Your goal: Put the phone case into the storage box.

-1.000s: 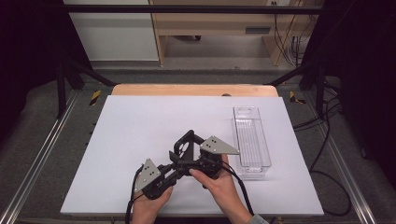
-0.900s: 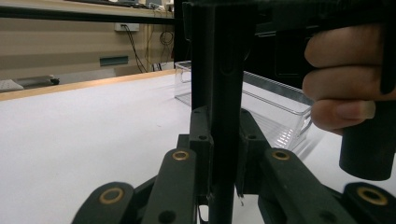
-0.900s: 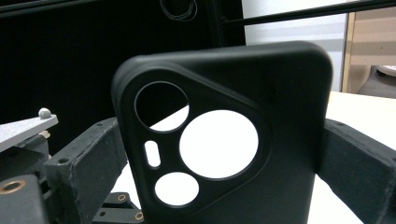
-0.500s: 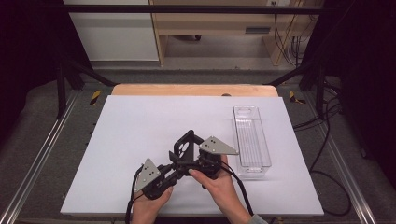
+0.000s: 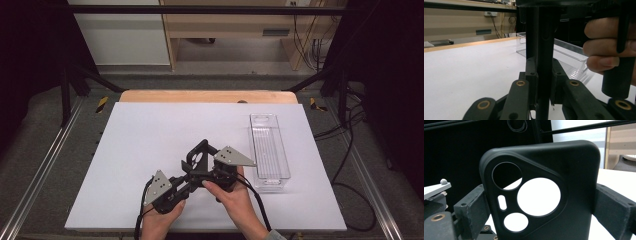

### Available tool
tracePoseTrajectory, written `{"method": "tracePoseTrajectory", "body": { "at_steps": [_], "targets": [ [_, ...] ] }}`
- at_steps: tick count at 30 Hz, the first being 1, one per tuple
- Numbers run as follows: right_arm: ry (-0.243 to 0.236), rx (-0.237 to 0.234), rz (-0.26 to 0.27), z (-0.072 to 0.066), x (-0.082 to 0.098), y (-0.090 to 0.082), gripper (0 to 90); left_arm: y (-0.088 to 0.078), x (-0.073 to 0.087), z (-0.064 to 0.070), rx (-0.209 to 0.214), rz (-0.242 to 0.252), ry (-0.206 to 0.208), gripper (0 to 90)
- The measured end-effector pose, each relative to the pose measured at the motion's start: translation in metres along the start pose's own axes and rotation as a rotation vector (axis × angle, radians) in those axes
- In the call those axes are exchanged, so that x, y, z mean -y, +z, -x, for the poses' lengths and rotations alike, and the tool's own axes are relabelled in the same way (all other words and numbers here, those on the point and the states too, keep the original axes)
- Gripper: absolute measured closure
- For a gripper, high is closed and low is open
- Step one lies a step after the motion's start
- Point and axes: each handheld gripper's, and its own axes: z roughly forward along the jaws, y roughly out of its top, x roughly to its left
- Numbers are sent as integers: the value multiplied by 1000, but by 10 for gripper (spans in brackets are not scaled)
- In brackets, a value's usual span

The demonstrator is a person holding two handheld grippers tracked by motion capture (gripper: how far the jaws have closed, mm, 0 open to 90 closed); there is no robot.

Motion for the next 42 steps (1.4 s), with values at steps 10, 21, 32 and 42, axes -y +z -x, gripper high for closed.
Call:
{"method": "tracePoseTrajectory", "body": {
  "at_steps": [10,21,32,42],
  "targets": [
    [13,6,-12,1,0,0,115,0,0,0,-3,-4,1,801],
    [13,16,-25,2,-1,0,126,0,1,-1,-5,-7,0,799],
    [22,42,-29,3,-2,-2,133,1,2,-2,-20,-12,7,744],
    [44,115,-18,17,-4,-8,133,5,3,-3,-61,-42,35,421]
  ]
}}
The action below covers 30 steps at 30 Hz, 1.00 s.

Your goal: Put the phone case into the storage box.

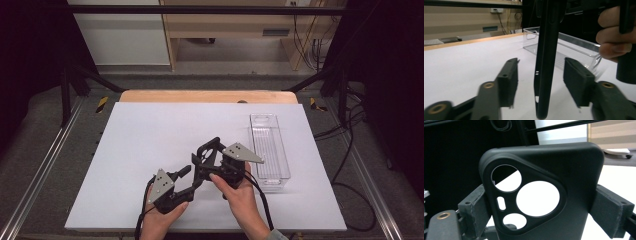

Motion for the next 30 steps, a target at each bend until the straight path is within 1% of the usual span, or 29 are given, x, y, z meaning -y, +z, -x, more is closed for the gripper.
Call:
{"method": "tracePoseTrajectory", "body": {
  "at_steps": [1,4,6,8,10,11,12,15,17,19,20,22,23,24,25,28,29,30],
  "targets": [
    [-1,8,1,2,0,0,133,0,0,-1,-6,0,6,397],
    [8,35,-1,7,0,-1,133,-2,-2,-5,-16,1,4,327],
    [11,46,-2,9,1,-2,133,-3,-2,-9,-26,2,9,304],
    [15,58,-4,12,1,-2,133,-4,-3,-13,-36,-11,12,222],
    [18,67,-6,13,1,-2,133,-6,-4,-18,-52,-13,9,198],
    [22,73,-8,15,1,-3,133,-8,-4,-21,-62,-16,6,155],
    [22,73,-8,15,1,-3,133,-10,-5,-24,-71,-15,2,155],
    [26,81,-14,17,2,-2,133,-16,-7,-34,-99,-31,21,111],
    [23,86,-20,17,2,-1,133,-21,-6,-45,-113,-43,12,77],
    [19,90,-25,18,2,1,133,-26,-4,-53,-127,-47,6,69],
    [21,92,-29,18,2,3,133,-28,-3,-58,-131,-47,-8,62],
    [33,93,-36,21,0,7,134,-33,-1,-68,-138,-50,-18,49],
    [37,94,-46,22,-1,10,134,-36,0,-72,-139,-43,-19,47],
    [52,100,-67,26,-4,15,134,-38,0,-77,-137,-41,-22,41],
    [52,100,-67,26,-4,15,134,-41,0,-81,-140,-35,-28,41],
    [73,109,-98,34,-12,25,134,-50,0,-93,-168,-14,-28,41],
    [95,109,-115,40,-18,32,136,-53,0,-96,-181,-8,-29,41],
    [95,109,-115,40,-18,32,136,-55,0,-99,-194,-4,-31,41]
  ]
}}
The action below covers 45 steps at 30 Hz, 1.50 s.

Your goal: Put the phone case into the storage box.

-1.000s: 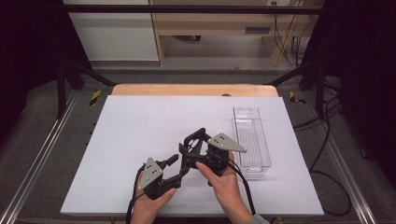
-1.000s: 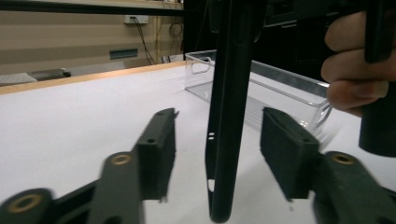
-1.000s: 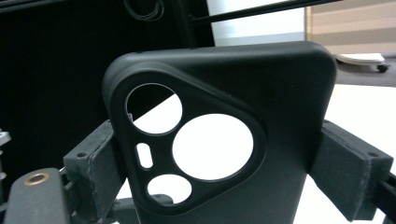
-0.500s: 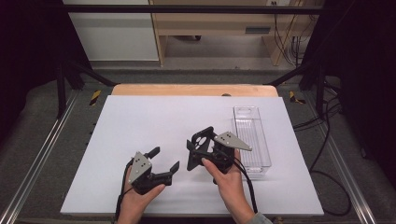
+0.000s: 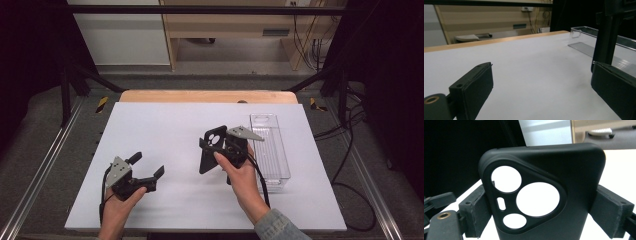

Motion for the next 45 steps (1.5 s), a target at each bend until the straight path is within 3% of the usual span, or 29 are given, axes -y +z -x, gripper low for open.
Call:
{"method": "tracePoseTrajectory", "body": {
  "at_steps": [5,9,20,30,37,45],
  "targets": [
    [46,29,-30,13,-21,12,136,-5,3,-15,-35,0,-38,43],
    [57,59,-23,20,-38,15,137,-5,8,-24,-53,-38,-46,41],
    [-11,178,23,41,-81,10,137,-5,11,-32,-80,-55,-43,37],
    [-15,224,61,59,-97,-5,137,-5,12,-32,-77,-57,-32,33],
    [-55,313,81,79,-105,-20,137,-4,12,-33,-85,-62,-31,31],
    [-101,400,96,99,-108,-25,136,-3,13,-33,-86,-68,-21,31]
  ]
}}
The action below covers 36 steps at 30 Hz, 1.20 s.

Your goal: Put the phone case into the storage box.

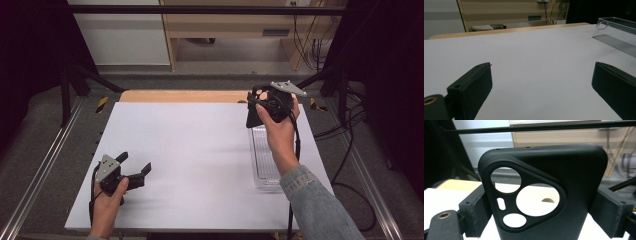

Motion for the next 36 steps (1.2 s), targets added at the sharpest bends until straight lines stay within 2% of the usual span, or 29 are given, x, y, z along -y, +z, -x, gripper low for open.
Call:
{"method": "tracePoseTrajectory", "body": {
  "at_steps": [3,9,16,26,33,36],
  "targets": [
    [-29,45,20,6,1,3,136,1,0,1,6,1,-5,30],
    [-25,92,45,15,5,12,136,1,0,1,3,-3,3,31],
    [12,113,27,22,14,28,135,1,0,1,10,-2,-1,31],
    [32,140,0,29,24,45,134,1,0,1,14,-1,1,31],
    [45,148,-14,33,29,52,134,0,0,0,15,15,7,31],
    [51,150,-20,35,31,53,134,-2,-1,-2,3,38,4,24]
  ]
}}
